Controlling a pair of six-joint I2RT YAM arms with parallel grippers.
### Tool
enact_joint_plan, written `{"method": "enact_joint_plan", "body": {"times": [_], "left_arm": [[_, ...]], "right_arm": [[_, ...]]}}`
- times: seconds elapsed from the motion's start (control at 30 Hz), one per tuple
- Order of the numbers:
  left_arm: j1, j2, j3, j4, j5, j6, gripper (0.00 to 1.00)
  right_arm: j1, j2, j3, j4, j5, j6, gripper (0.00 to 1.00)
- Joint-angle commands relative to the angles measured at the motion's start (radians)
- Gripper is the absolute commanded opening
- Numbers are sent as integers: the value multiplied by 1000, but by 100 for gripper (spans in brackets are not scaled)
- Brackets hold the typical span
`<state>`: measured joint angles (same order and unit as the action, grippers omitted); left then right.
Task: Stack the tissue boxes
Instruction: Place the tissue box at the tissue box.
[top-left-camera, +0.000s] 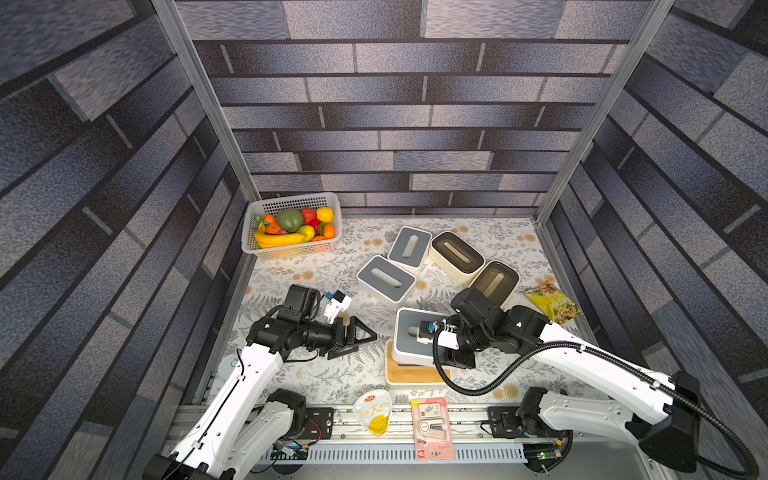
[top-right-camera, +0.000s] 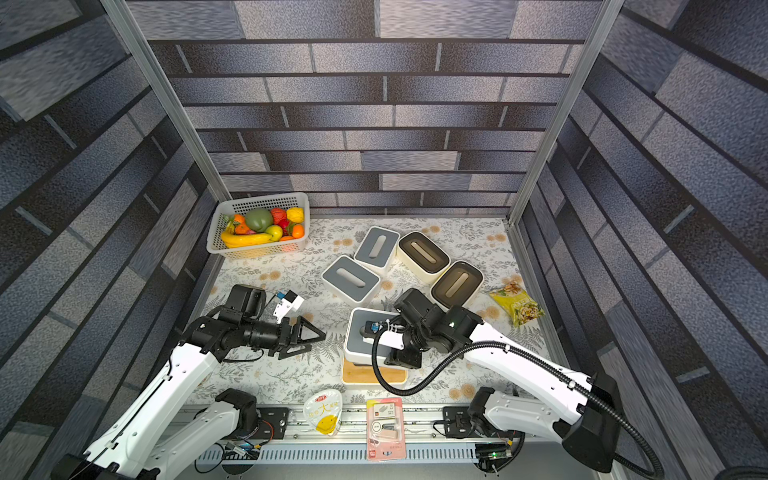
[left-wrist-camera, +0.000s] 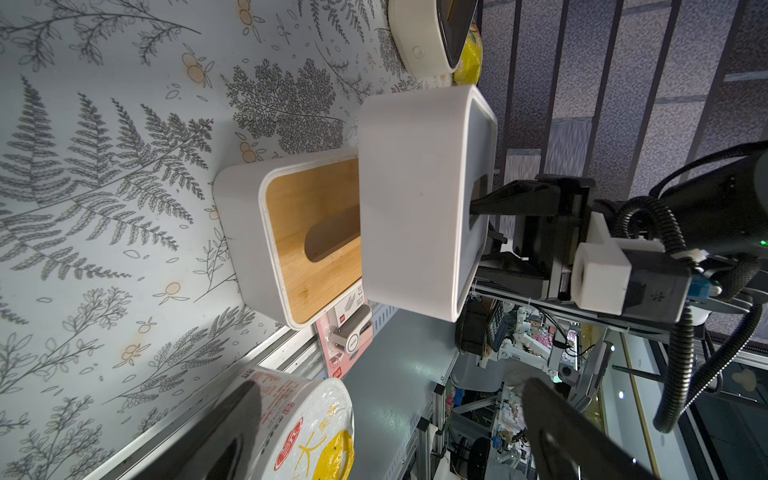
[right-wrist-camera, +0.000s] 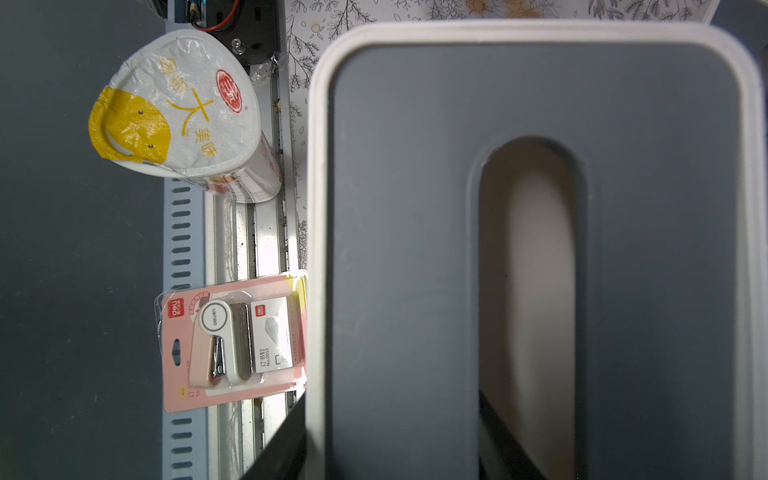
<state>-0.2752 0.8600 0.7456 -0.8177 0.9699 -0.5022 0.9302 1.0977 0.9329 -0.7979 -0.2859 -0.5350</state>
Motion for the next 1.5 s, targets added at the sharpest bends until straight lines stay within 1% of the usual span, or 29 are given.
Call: {"method": "enact_joint_plan", "body": {"times": [0.0, 0.27, 0.4, 0.47, 0.67, 0.97, 1.47], "left_arm": [[-15, -19, -10, 9, 14, 1, 100], [-55, -39, -13, -6, -42, -30, 100], [-56, -89, -34, -10, -66, -112, 100], [-54, -116, -48, -19, -104, -127, 100], [-53, -163, -89, -9, -107, -163, 100], [-54, -207, -118, 25, -99, -171, 100], [-53, -189, -124, 28, -93, -156, 100]], "right_arm": [[10, -29, -4, 42, -31, -19, 42], [27, -31, -12, 46, -36, -14, 42], [37, -25, -9, 42, -26, -10, 42], [41, -24, -6, 38, -21, -7, 42], [58, -34, -23, 54, -15, 11, 42], [83, -36, -45, 88, 2, 32, 42], [105, 14, -45, 69, -8, -4, 42]]}}
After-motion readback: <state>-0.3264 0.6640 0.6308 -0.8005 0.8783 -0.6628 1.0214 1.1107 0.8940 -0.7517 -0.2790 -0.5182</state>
